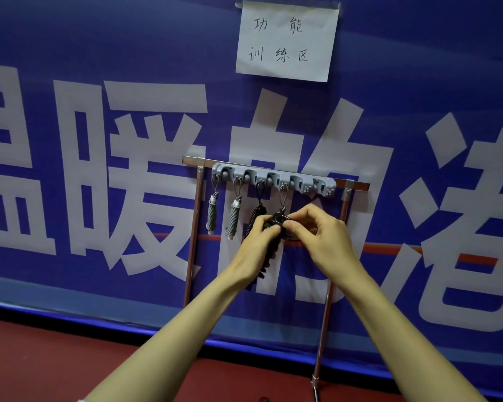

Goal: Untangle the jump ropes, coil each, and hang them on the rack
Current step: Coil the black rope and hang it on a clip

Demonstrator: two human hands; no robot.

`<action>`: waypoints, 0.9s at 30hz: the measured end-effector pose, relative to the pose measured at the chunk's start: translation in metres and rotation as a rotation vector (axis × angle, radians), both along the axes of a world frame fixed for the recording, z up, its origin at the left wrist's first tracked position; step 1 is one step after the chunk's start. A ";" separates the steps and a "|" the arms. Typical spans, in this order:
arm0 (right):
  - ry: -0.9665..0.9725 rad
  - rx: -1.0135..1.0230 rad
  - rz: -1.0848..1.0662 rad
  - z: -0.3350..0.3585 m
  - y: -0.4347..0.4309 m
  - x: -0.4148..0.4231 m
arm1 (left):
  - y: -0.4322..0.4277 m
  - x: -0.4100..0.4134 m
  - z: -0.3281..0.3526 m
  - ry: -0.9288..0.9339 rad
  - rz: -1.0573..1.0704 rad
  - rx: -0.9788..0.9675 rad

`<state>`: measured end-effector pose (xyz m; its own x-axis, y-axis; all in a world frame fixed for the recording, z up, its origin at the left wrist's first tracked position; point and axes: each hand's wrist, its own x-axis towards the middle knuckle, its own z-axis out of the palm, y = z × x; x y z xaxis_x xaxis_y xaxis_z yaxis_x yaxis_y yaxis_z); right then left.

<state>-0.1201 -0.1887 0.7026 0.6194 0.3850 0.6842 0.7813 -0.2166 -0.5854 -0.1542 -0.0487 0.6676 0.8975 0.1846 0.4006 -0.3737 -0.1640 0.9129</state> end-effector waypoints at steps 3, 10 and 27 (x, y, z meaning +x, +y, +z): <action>-0.041 -0.006 -0.030 -0.003 0.004 -0.001 | -0.006 -0.003 0.004 0.030 -0.022 -0.301; -0.138 -0.023 -0.049 -0.015 0.011 -0.011 | -0.008 0.005 0.002 0.083 0.041 -0.448; -0.221 -0.048 -0.289 -0.020 0.018 -0.016 | -0.015 0.000 0.006 0.082 -0.171 -0.515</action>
<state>-0.1356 -0.1704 0.6829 0.5465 0.2507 0.7991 0.7902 -0.4704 -0.3929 -0.1539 -0.0635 0.6732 0.9562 0.1875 0.2249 -0.2806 0.3681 0.8864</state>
